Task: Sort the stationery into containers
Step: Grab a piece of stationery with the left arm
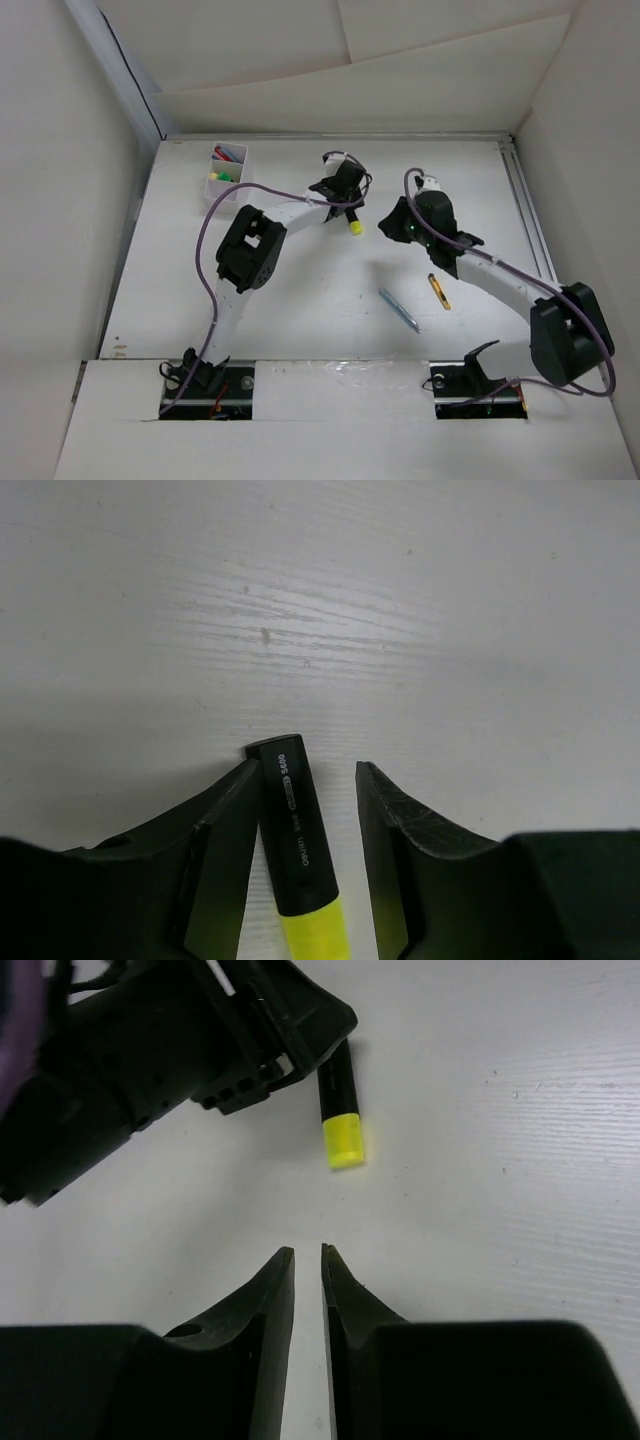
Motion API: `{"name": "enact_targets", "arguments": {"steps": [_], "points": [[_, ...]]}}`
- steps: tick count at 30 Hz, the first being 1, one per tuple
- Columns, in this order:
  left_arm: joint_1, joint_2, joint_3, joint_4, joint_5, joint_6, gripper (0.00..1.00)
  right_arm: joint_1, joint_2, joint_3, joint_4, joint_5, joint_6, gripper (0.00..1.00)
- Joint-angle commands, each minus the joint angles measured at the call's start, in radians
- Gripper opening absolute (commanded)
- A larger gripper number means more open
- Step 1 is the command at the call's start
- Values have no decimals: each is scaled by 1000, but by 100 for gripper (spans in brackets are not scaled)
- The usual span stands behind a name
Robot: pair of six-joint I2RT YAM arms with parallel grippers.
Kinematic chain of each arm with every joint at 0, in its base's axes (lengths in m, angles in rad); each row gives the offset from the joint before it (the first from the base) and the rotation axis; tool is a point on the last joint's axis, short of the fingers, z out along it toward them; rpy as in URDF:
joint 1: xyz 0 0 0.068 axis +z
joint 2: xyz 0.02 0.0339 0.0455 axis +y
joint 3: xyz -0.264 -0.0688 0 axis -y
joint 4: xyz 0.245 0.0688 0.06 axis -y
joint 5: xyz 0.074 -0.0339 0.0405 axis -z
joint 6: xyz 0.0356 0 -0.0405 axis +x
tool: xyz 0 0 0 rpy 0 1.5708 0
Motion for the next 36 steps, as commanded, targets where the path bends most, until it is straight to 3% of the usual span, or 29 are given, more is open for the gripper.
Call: {"name": "enact_targets", "arguments": {"steps": [1,5,12,14,17,21,22,25,28,29,31,36], "points": [[-7,41,61,-106,-69,16,39,6,-108,-18,-14,0,-25,24],[-17,73,81,-137,-112,16,39,6,-207,-27,-59,9,-36,36],[-17,107,95,-137,-134,7,38,-3,-364,-56,-122,9,-36,41],[-17,118,118,-149,-134,7,28,-3,-389,-65,-122,9,-45,41],[-26,118,108,-149,-134,16,23,-3,-401,-65,-146,18,-54,43],[-37,118,98,-149,-114,53,35,-12,-401,-65,-146,9,-54,43],[-37,109,98,-158,-126,63,43,-12,-390,-65,-146,9,-54,43],[-37,86,62,-149,-137,73,55,-12,-370,-65,-146,-2,-64,43],[-37,61,31,-100,-117,102,56,-12,-356,-65,-146,-2,-64,43],[-37,61,31,-76,-88,129,45,-12,-356,-65,-146,-2,-64,43],[-37,61,52,-75,-73,152,40,-12,-356,-75,-146,-2,-64,43],[-37,84,86,-140,-63,198,37,-12,-367,-65,-146,7,-64,44]]}}
